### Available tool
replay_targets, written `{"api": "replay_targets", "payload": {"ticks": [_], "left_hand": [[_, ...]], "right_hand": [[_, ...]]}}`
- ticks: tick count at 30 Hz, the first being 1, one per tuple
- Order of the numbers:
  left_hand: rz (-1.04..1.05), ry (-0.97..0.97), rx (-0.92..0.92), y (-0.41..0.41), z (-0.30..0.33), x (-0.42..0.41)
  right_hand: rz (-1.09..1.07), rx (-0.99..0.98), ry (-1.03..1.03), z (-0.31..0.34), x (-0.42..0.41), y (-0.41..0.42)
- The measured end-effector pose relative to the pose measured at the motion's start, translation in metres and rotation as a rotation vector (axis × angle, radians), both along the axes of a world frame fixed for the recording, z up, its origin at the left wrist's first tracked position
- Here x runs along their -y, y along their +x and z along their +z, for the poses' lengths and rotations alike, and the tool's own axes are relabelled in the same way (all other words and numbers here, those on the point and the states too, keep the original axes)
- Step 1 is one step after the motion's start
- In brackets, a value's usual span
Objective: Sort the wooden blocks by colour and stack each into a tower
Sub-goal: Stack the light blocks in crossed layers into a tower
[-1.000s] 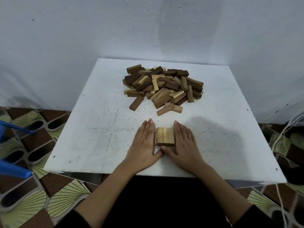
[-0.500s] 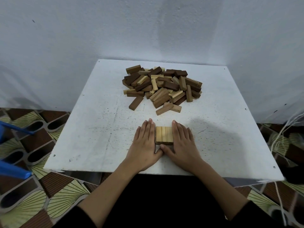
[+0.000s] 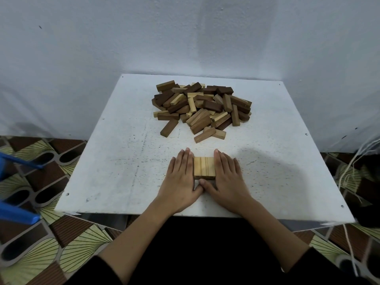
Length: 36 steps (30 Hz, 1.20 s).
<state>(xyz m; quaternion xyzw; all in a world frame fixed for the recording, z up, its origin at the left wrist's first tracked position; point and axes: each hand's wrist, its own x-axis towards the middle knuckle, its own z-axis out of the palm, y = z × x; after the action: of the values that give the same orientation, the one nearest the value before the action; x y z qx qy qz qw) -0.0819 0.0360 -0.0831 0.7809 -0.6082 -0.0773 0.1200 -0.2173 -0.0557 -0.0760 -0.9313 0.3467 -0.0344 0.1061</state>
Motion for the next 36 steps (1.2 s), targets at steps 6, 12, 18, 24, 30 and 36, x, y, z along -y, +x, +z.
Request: {"api": "replay_targets", "payload": {"ticks": [6, 12, 18, 24, 30, 36], "left_hand": [[0.007, 0.050, 0.018, 0.000, 0.002, 0.001], [0.025, 0.022, -0.229, 0.004, 0.012, 0.001], [-0.012, -0.007, -0.508, 0.012, 0.040, 0.009], [-0.035, 0.071, -0.452, 0.017, 0.047, 0.021], [-0.085, 0.023, -0.290, 0.017, 0.050, 0.026], [-0.082, 0.026, -0.299, 0.017, 0.051, 0.027]], "right_hand": [[0.009, -0.045, 0.006, -0.001, 0.001, 0.000], [0.021, 0.058, 0.165, 0.006, 0.006, -0.002], [0.025, 0.174, 0.394, 0.041, 0.021, 0.000], [0.105, 0.045, 0.331, 0.049, 0.026, 0.013], [0.151, 0.013, 0.188, 0.047, 0.028, 0.017], [0.158, 0.007, 0.136, 0.046, 0.029, 0.018]]}}
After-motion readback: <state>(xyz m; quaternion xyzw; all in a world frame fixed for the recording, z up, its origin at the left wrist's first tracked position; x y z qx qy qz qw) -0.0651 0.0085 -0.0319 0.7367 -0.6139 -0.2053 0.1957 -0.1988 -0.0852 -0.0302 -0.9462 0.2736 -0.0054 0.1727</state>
